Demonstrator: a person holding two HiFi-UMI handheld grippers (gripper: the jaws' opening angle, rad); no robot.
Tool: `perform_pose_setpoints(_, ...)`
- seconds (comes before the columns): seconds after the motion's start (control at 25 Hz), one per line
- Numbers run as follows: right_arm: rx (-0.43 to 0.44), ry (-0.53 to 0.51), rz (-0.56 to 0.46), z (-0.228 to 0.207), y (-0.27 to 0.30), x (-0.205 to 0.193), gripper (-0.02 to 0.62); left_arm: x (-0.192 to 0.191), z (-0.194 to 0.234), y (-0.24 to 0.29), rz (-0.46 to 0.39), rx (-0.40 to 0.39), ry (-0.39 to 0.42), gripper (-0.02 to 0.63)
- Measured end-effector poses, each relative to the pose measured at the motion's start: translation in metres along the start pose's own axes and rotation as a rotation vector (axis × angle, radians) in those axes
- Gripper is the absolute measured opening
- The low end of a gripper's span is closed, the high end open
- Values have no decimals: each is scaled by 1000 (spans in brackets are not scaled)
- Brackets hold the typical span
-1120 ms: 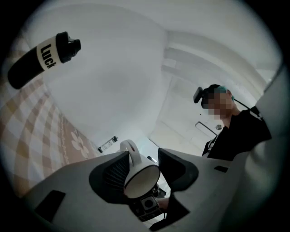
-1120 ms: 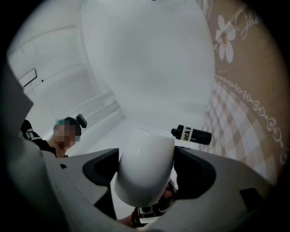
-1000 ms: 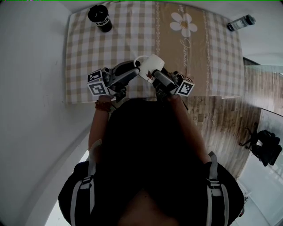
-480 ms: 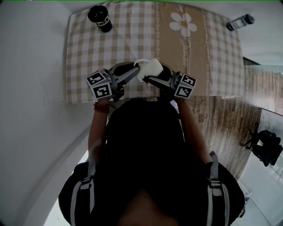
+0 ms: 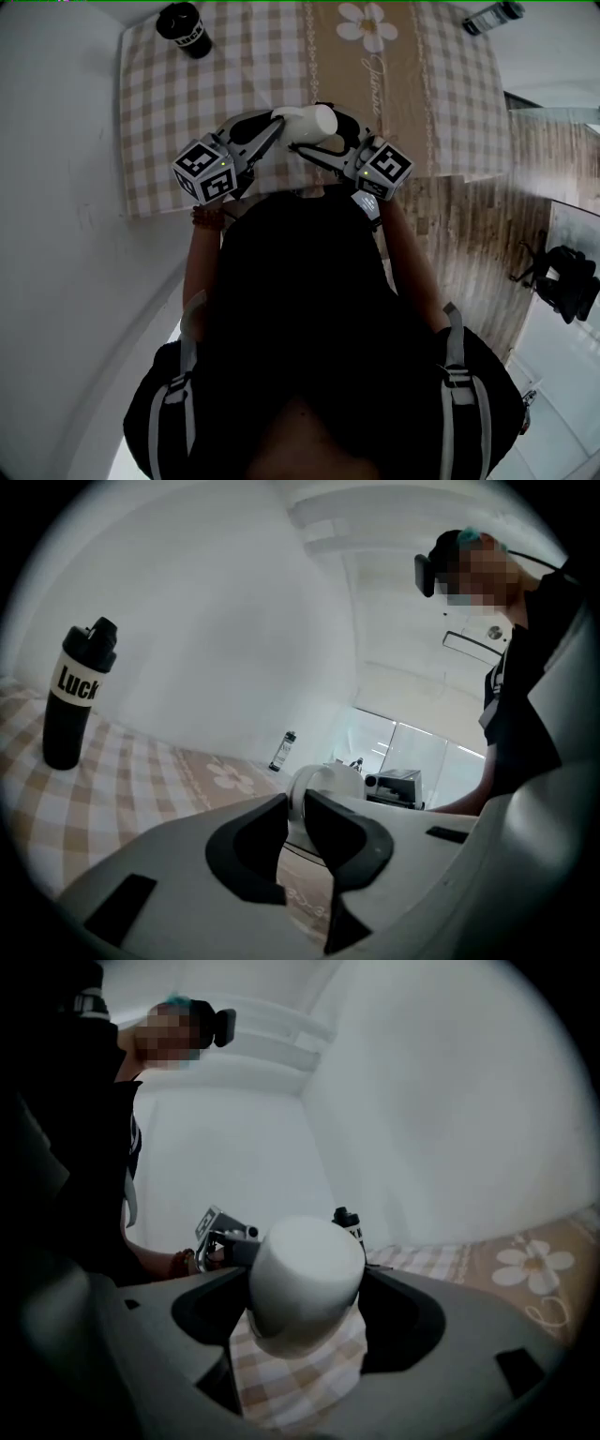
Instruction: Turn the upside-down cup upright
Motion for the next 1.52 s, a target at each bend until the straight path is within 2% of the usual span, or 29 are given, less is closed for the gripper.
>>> perform_pose_setpoints(0.16, -90, -81, 14, 3, -13, -3, 374, -3, -5, 14, 32, 19, 18, 48)
perform_pose_setpoints(0.32, -168, -172, 23, 6, -15, 0, 374, -4, -4, 19, 8, 69, -4, 41)
perform_pose_setpoints(0.56, -246, -303, 22, 13, -11, 8, 374, -6, 4, 22, -35, 91, -102, 34)
perform_pose_setpoints(0.76, -256, -429, 84, 18, -5, 11, 376, -12, 10, 21, -57, 82, -175, 30)
perform_pose_setpoints(0.92, -263, -422, 75, 19, 0, 9, 376, -17, 15, 20, -68, 93, -210, 28)
perform_pose_setpoints(1.16, -259, -293, 65, 8, 2, 0, 374, -20, 19, 23, -58, 125, -154, 31)
perform_pose_setpoints(1.24, -255, -298, 80, 5, 4, -2, 373, -22, 22, 23, -52, 128, -156, 31)
perform_pose_setpoints(1.52, -260, -362, 171, 1, 13, -12, 373, -41, 38, 30, -32, 128, -284, 28)
Point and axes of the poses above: the fingertips, and each gripper's own axes: y forward along the fingers, z to its left, x out of its top, the point moved 7 cm from there along -y, backward along the fingers, and after that the axes turned 7 degrees about z, right-handed, at the moved point
